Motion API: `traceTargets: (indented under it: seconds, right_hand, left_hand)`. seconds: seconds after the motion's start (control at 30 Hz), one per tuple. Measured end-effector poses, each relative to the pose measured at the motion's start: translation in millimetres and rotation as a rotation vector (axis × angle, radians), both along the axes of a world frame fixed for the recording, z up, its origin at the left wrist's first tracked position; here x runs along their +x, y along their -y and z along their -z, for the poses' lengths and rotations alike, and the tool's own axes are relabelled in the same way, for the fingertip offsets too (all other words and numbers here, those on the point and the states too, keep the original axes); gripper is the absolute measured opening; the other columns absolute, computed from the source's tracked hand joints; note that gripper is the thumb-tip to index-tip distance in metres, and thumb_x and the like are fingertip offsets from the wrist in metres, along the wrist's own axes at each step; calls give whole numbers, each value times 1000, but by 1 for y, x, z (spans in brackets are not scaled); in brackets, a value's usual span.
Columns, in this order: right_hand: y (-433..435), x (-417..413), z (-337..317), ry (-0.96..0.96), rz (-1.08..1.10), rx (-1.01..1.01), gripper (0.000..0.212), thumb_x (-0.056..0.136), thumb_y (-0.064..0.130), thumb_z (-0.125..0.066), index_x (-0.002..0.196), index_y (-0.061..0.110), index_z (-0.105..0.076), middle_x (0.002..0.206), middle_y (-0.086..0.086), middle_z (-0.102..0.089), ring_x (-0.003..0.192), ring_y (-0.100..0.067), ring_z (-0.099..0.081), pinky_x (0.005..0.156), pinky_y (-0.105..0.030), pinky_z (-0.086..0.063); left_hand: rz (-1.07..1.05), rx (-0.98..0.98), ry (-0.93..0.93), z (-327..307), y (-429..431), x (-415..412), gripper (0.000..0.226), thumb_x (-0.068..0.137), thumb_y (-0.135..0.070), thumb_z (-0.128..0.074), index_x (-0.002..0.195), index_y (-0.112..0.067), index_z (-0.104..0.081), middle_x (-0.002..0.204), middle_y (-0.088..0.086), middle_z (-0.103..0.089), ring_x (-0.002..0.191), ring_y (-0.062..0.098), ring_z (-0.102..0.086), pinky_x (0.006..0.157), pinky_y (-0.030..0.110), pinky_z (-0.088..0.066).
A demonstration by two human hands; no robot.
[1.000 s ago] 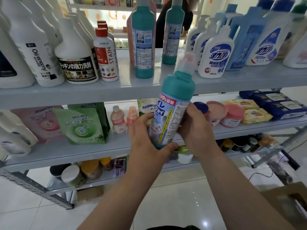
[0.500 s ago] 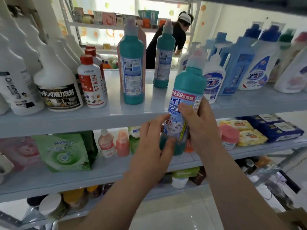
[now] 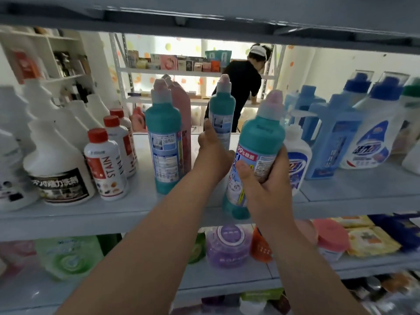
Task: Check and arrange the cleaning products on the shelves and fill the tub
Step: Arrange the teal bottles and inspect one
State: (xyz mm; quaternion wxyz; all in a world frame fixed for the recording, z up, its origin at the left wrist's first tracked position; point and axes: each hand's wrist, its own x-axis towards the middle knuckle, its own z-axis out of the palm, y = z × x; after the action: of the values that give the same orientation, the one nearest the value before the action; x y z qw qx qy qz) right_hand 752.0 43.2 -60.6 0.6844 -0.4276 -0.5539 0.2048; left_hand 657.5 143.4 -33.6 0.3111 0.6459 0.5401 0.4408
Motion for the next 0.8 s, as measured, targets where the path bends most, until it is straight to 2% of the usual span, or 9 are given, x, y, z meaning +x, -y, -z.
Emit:
traceTargets:
  seconds: [0.13,0.23,0.33,0.47,0.53,0.6,0.67,0.73,0.8]
  right_hand:
    - [-9,2,3,51,10,22,65,92,22,-73,147,29,-37,133,4,-62,119,-8,-63,95,-21,-54]
    - [-16,4,4,86,15,8,66,95,24,-73,149,29,-36,136,5,-59,124,-11,-61,102,-33,-55]
    - [-21,5,5,122,49,13,73,94,28,-71,155,23,-31,141,3,-56,128,-12,-58,105,-38,-53]
    - [-23,1,6,194,147,46,87,96,27,-68,162,16,-13,155,-3,-40,140,-13,-45,112,-40,-47]
    - [-24,-1,9,244,231,65,89,95,22,-70,162,10,-13,154,-10,-34,139,6,-33,112,-21,-41]
    - [-23,-4,11,312,298,57,94,89,11,-74,161,4,-13,150,-17,-31,125,28,-20,100,3,-28]
    - [-21,-5,10,340,307,2,100,83,5,-74,162,6,-13,149,-16,-31,122,23,-25,95,6,-26]
    - [-19,-5,9,335,272,-53,99,84,8,-73,163,12,-13,152,-10,-34,133,-2,-35,108,-10,-35]
    - [-18,-4,9,337,245,-79,95,87,12,-72,163,17,-14,154,-6,-37,140,-18,-39,117,-38,-41]
  left_hand:
    - [-57,-75,128,-15,-18,11,63,109,-38,-24,162,-18,3,168,15,-9,150,36,-25,121,49,-25]
    - [-75,-89,-7,-12,-33,7,72,105,-40,-40,161,-24,2,161,16,-27,138,38,-43,112,50,-39]
    - [-97,-46,45,-9,-38,3,57,99,-44,-32,148,-14,-30,143,16,-50,126,38,-54,106,56,-45]
    - [-112,-34,-87,0,-33,-1,69,99,-36,-53,154,-13,-19,151,14,-43,135,35,-47,110,55,-41]
    - [-110,4,-123,10,-21,-7,81,97,-34,-60,158,-14,-10,156,12,-37,139,34,-44,113,53,-39]
    - [-118,46,-102,20,-6,-15,80,94,-31,-62,156,-16,-14,155,10,-41,137,31,-47,112,53,-41]
    - [-116,112,-48,27,12,-23,69,91,-28,-64,149,-18,-27,144,7,-52,128,28,-55,107,51,-47]
    - [-89,169,-58,33,31,-29,64,93,-28,-65,147,-20,-31,141,6,-54,125,25,-57,105,47,-49]
    - [-57,212,-90,37,47,-36,70,95,-30,-65,152,-19,-27,146,6,-50,130,23,-53,108,45,-47]
